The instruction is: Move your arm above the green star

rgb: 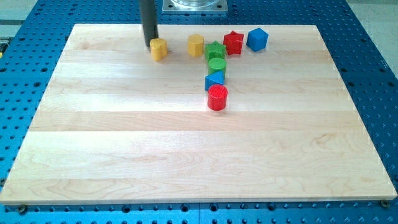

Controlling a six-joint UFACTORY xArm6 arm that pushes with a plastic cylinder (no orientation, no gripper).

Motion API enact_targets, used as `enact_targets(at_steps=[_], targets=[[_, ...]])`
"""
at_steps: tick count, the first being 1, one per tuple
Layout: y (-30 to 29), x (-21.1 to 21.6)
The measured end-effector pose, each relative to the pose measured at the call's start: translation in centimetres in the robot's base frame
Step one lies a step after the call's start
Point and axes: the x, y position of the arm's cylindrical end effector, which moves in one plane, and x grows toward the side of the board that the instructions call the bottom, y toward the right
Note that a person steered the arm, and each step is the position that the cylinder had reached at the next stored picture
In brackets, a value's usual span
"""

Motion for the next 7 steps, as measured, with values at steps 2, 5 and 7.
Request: enact_targets(at_steps=[2, 5, 7], targets=[[-1.5, 2.7], [-1.5, 2.6], [-1.0, -2.1]])
